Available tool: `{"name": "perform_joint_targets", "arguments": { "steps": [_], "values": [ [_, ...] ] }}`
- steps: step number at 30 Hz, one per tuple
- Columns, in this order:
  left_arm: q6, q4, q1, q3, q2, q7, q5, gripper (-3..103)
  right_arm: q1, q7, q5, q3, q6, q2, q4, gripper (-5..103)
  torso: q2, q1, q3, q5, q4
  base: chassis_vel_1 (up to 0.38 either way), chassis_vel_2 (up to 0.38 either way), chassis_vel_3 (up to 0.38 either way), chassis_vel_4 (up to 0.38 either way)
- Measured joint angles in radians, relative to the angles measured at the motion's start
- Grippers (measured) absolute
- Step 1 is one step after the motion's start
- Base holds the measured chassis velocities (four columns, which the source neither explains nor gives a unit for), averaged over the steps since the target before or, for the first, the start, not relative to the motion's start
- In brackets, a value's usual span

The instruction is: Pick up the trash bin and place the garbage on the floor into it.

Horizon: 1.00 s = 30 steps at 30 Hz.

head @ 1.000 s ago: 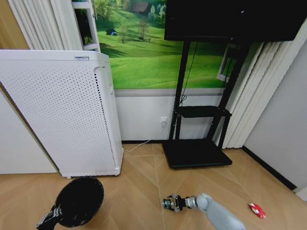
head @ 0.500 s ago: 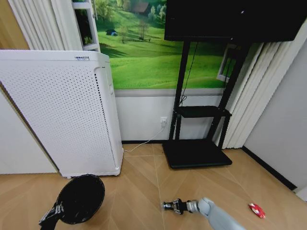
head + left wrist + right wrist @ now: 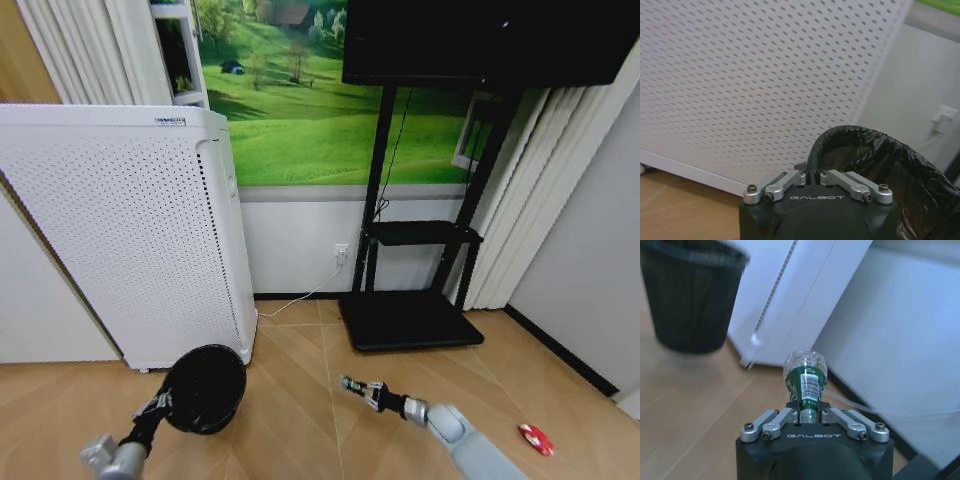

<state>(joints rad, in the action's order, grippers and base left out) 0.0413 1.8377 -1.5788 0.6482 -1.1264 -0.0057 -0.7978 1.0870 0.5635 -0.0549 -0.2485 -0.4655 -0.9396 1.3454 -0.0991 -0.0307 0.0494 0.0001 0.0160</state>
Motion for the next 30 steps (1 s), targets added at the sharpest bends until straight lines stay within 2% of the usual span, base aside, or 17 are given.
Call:
{"name": "perform_joint_targets", "arguments": {
  "steps": [1,2,4,5,6,8,11,12,15,22,23,27,30],
  "values": [
    [-0.006,-0.024,0.031,-0.046,0.017,0.005,-0.001,7,0.030,-0.004,-0.022,-0.024,0.005,0.011,0.049,16,0.000,0.000,0.000,-0.0007,0.0001,0.000,0.000,0.000,0.000],
    [-0.006,-0.024,0.031,-0.046,0.017,0.005,-0.001,7,0.030,-0.004,-0.022,-0.024,0.005,0.011,0.049,16,0.000,0.000,0.000,-0.0007,0.0001,0.000,0.000,0.000,0.000],
    [-0.017,-0.094,0.135,-0.175,0.061,0.014,-0.014,7,0.109,-0.009,-0.072,-0.079,0.014,0.039,0.180,16,0.000,0.000,0.000,-0.0001,0.0006,0.000,0.000,0.000,0.000],
    [-0.017,-0.094,0.135,-0.175,0.061,0.014,-0.014,7,0.109,-0.009,-0.072,-0.079,0.014,0.039,0.180,16,0.000,0.000,0.000,-0.0001,0.0006,0.000,0.000,0.000,0.000],
    [-0.022,-0.122,0.176,-0.216,0.072,0.016,-0.022,7,0.128,-0.014,-0.089,-0.083,0.017,0.046,0.225,16,0.000,0.000,0.000,-0.0004,0.0011,0.000,0.000,0.000,0.000],
    [-0.025,-0.145,0.212,-0.248,0.079,0.019,-0.027,7,0.136,-0.018,-0.105,-0.078,0.020,0.053,0.263,16,0.000,0.000,0.000,-0.0003,0.0009,0.000,0.000,0.000,0.000],
    [-0.031,-0.201,0.326,-0.342,0.090,0.020,-0.037,7,0.144,-0.025,-0.133,-0.041,0.030,0.072,0.361,16,0.000,0.000,0.000,0.0003,-0.0003,0.000,0.000,0.000,0.000],
    [-0.031,-0.201,0.326,-0.342,0.090,0.020,-0.037,7,0.144,-0.025,-0.133,-0.041,0.030,0.072,0.361,16,0.000,0.000,0.000,0.0003,-0.0003,0.000,0.000,0.000,0.000],
    [-0.039,-0.257,0.446,-0.477,0.087,0.027,-0.037,7,0.153,-0.026,-0.138,-0.010,0.036,0.086,0.439,16,0.000,0.000,0.000,-0.0001,0.0002,0.000,0.000,0.000,0.000],
    [-0.043,-0.278,0.507,-0.572,0.080,0.041,-0.034,7,0.138,-0.037,-0.143,0.033,0.042,0.087,0.472,16,0.000,0.000,0.000,-0.0001,0.0005,0.000,0.000,0.000,0.000],
    [-0.042,-0.279,0.522,-0.612,0.079,0.048,-0.029,7,0.125,-0.041,-0.143,0.058,0.044,0.082,0.473,16,0.000,0.000,0.000,-0.0001,0.0003,0.000,0.000,0.000,0.000],
    [-0.042,-0.277,0.529,-0.654,0.078,0.056,-0.018,7,0.115,-0.042,-0.138,0.087,0.044,0.073,0.468,16,0.000,0.000,0.000,0.0001,0.0000,0.000,0.000,0.000,0.000],
    [-0.043,-0.275,0.498,-0.672,0.051,0.074,0.023,7,0.115,-0.047,-0.110,0.140,0.031,0.053,0.436,16,0.000,0.000,0.000,0.0001,0.0001,0.000,0.000,0.000,0.000]
  ]
}}
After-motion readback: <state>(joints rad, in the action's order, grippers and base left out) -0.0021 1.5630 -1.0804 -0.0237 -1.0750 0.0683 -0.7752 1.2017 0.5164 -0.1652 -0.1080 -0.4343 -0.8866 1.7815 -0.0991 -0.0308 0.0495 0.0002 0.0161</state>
